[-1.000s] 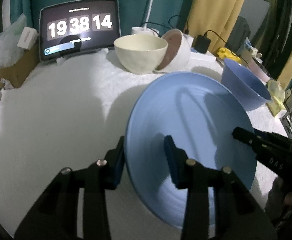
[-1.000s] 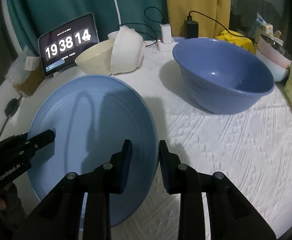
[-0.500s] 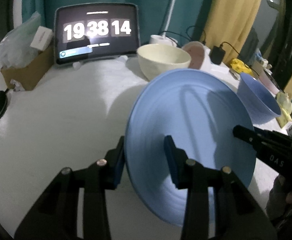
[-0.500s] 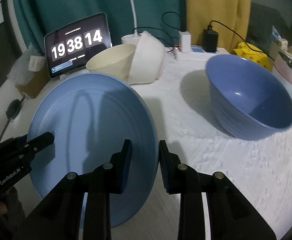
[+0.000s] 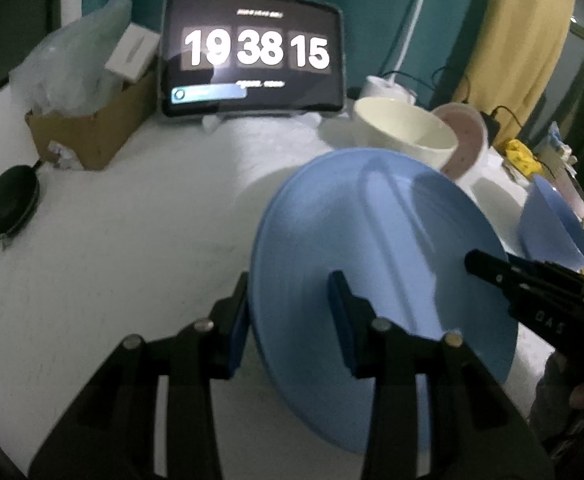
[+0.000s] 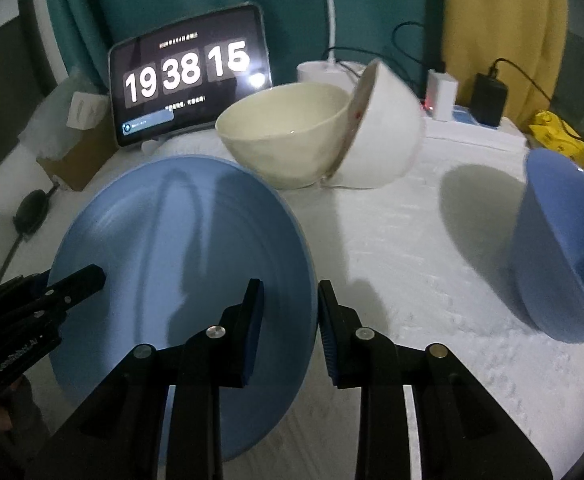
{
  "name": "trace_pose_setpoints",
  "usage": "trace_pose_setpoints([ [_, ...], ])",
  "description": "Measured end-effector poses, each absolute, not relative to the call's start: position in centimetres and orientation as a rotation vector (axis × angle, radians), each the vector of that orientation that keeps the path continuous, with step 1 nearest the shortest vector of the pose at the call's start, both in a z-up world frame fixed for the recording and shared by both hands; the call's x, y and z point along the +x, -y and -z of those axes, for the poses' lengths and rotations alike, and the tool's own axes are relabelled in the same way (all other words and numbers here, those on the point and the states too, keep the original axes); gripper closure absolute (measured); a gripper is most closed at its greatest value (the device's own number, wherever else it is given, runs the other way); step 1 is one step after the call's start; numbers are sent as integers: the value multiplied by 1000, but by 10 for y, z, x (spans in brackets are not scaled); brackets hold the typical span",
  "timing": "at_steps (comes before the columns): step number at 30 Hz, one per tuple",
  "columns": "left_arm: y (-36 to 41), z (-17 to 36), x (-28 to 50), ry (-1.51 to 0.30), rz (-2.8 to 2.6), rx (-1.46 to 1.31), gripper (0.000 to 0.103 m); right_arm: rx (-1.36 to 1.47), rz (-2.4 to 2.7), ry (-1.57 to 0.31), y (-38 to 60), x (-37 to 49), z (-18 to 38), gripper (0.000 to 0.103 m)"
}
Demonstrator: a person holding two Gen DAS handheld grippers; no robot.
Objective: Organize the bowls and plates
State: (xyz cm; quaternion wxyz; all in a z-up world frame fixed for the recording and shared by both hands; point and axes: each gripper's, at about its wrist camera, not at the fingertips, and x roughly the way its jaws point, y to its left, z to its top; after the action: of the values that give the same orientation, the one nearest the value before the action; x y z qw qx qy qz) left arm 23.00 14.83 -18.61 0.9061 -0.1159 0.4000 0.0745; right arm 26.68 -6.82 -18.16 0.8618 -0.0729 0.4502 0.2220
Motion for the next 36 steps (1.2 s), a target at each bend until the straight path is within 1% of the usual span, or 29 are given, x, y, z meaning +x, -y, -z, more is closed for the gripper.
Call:
trace_pose_setpoints([
  [3, -152, 193, 235, -849, -152, -244, 64, -164, -466, -967, 64, 274, 190, 74],
  [11, -155, 203, 245, -846, -159, -241, 64, -151, -477, -958, 64, 277, 190, 74],
  [15, -153, 200, 247, -850, -173, -231, 63, -149, -491, -971, 66, 278, 189, 74],
  [17, -148, 194, 244, -833, -210, -208, 63, -150, -481, -976, 70, 276, 187, 70],
  [19, -145, 187, 240, -806, -235, -200, 63, -148, -467, -974, 74, 272, 186, 69],
  [22, -139, 175, 229, -772, -248, -195, 60, -132, -460, -970, 85, 263, 181, 67],
  [23, -136, 172, 228, -762, -248, -191, 59, -125, -462, -968, 89, 259, 179, 63],
  [26, -123, 163, 221, -744, -237, -164, 59, -106, -470, -957, 100, 248, 171, 57],
  [36, -65, 145, 195, -711, -146, -91, 58, -79, -428, -880, 157, 202, 140, 55],
])
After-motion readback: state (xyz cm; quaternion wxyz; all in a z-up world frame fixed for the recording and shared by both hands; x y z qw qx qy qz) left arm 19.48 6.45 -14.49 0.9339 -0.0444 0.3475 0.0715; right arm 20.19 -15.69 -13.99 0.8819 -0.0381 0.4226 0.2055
